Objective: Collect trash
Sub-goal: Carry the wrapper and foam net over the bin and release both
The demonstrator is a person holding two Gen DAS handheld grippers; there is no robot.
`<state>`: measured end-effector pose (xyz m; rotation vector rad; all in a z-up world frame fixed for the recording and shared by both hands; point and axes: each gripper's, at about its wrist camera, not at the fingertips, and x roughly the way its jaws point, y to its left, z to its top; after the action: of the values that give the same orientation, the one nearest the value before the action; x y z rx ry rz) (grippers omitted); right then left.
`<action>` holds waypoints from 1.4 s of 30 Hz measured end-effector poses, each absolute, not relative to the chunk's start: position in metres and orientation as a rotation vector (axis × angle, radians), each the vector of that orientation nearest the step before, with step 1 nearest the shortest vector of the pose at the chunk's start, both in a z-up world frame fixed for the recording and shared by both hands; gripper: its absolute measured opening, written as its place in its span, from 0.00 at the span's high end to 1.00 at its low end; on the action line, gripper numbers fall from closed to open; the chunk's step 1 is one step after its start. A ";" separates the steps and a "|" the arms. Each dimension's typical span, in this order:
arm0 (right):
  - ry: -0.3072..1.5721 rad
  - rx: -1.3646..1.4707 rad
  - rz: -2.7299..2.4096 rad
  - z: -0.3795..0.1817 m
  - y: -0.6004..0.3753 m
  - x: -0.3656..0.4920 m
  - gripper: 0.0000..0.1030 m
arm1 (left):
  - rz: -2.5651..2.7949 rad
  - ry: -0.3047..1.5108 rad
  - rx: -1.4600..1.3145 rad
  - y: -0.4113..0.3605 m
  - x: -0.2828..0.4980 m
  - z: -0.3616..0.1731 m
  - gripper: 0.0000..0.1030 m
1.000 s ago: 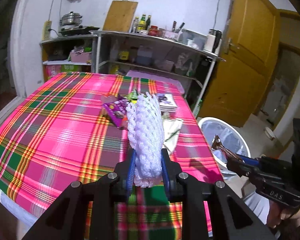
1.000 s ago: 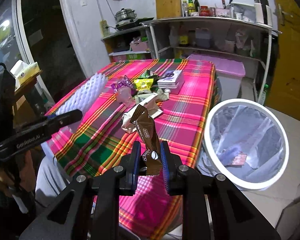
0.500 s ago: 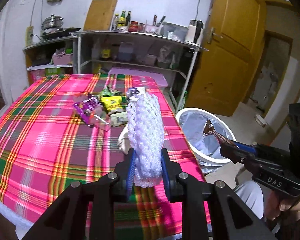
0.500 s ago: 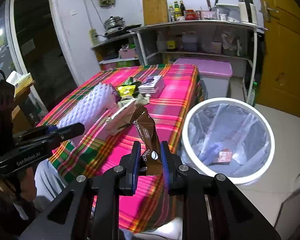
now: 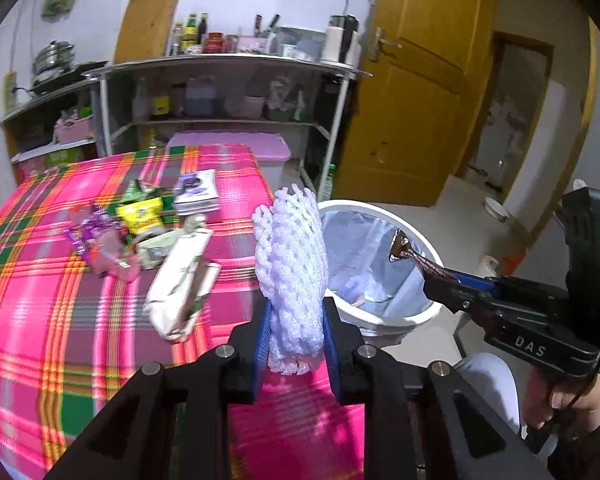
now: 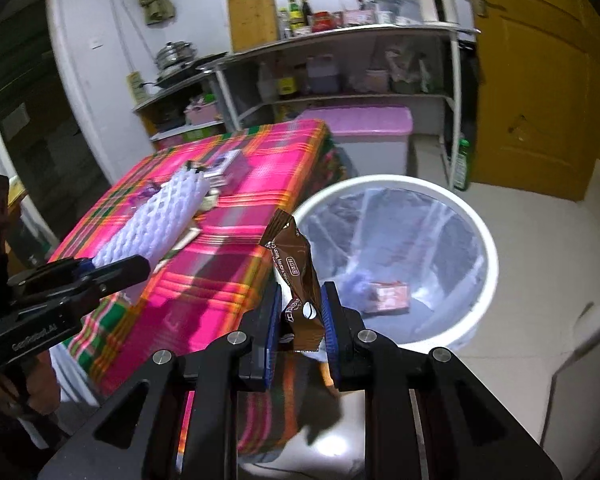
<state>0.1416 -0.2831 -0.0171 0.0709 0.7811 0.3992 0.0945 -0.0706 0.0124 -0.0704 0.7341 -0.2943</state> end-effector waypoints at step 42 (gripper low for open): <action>0.842 0.155 0.274 -0.049 -0.337 0.188 0.61 | -0.450 0.884 -0.082 -0.144 0.195 -0.032 0.61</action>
<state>0.1878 -0.3366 -0.0493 0.1545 0.8415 0.2739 0.1948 -0.1435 -0.0316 -0.0819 0.8843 -0.4498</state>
